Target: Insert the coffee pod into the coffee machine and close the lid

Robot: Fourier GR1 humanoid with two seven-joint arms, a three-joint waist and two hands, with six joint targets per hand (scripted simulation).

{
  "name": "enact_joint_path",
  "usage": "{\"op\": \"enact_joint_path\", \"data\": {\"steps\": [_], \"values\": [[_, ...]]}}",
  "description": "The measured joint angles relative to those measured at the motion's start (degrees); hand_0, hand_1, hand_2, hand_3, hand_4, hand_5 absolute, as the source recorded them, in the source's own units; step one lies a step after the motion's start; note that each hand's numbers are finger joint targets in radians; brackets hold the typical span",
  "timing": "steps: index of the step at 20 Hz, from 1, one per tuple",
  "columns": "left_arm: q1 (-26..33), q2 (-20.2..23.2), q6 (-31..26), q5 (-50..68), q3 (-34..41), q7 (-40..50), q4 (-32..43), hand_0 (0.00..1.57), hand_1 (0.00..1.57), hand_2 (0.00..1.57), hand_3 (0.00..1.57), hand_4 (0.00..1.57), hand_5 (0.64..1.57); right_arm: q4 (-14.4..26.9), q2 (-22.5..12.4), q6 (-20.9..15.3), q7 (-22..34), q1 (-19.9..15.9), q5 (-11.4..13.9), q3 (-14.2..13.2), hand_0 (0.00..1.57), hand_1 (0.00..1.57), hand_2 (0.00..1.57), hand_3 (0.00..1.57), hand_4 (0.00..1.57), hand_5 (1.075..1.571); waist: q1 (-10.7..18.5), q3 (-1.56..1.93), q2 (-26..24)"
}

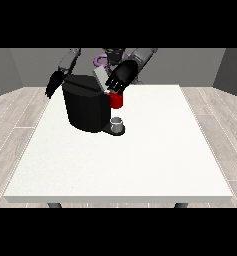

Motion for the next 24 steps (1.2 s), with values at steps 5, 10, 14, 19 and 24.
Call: {"op": "enact_joint_path", "data": {"steps": [5, 10, 14, 19, 24], "values": [[0.8, 0.8, 1.8, -2.9, -2.3, -1.5, -0.1, 1.17, 1.17, 1.19, 1.07, 0.00, 1.571, -0.3, 0.3, -0.1, 0.7, -0.2, -0.1, 0.1, 0.00, 0.00, 0.00, 0.00, 0.00, 1.571, 0.1, 0.01, 0.4], [1.7, 1.2, 3.1, -4.2, -3.1, -4.0, 0.0, 1.10, 1.10, 1.13, 0.99, 0.00, 1.571, -0.9, 0.3, -0.4, 0.2, 0.4, 0.0, 0.1, 0.00, 0.00, 0.00, 0.00, 0.00, 1.571, 0.1, 0.07, 0.8], [0.9, 2.6, 3.8, -4.2, -2.1, -5.4, 0.7, 1.11, 1.11, 1.12, 0.97, 0.00, 1.571, -1.9, 0.5, -0.8, 1.1, -0.2, 0.4, 0.5, 0.00, 0.00, 0.00, 0.00, 0.00, 1.571, -0.7, 0.13, 2.3], [0.4, 2.6, 4.8, -3.8, -0.9, -5.9, 0.9, 1.23, 1.23, 1.20, 0.95, 0.00, 1.571, -2.1, 0.8, -1.3, 0.5, -0.2, 0.6, 0.6, 0.00, 0.00, 0.00, 0.00, 0.06, 1.571, -0.9, 0.04, 2.8], [-0.7, 2.9, 5.6, -4.0, -0.7, -6.9, 0.5, 1.23, 1.23, 1.21, 0.97, 0.00, 1.571, -1.2, 1.1, -1.7, 0.2, -1.3, 1.0, 0.8, 0.00, 0.00, 0.00, 0.00, 0.10, 1.571, -0.8, 0.02, 4.0]]}}
